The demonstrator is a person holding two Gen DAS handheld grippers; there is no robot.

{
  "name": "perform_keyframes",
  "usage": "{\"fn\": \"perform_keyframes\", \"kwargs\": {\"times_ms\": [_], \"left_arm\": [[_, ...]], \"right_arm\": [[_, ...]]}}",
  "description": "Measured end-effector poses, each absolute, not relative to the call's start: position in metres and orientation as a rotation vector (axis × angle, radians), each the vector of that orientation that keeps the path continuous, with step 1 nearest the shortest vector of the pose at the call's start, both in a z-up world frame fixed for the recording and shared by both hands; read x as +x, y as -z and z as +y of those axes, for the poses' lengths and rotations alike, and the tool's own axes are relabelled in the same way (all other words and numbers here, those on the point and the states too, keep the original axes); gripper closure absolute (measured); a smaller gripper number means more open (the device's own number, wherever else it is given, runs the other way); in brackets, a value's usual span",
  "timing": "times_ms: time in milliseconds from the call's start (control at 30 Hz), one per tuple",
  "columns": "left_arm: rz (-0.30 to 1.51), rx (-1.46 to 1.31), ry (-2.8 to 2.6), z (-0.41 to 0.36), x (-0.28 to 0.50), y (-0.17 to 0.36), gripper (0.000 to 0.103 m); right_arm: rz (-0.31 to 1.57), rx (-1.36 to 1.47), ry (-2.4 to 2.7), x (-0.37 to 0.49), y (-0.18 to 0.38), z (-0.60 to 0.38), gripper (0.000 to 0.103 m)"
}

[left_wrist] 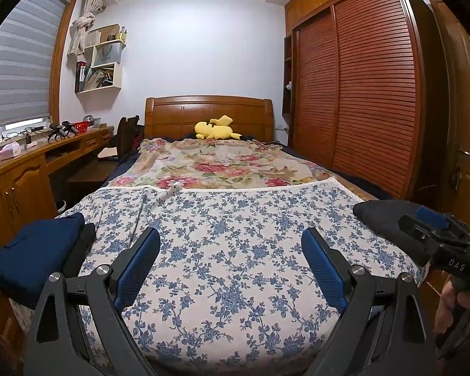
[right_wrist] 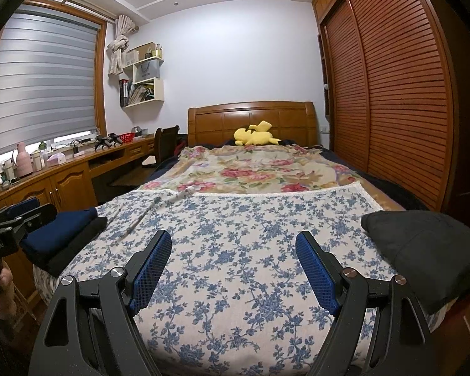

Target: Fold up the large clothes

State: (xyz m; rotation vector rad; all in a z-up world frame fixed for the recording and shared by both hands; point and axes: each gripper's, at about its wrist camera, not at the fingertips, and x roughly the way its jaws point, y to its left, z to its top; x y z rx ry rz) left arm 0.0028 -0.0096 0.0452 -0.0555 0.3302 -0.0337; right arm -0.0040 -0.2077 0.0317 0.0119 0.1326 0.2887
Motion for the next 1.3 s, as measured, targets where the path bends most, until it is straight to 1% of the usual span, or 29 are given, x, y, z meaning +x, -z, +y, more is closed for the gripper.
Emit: {"fn": "perform_keyframes", "kwargs": {"times_ms": [1300], "left_arm": [[0.335,-0.051,0.031,-0.0112,0.003,-0.0408,0.011]], "right_arm": [[0.141,0.014,-0.295,-0.0046,-0.0322,-0.2134,0.02]]}}
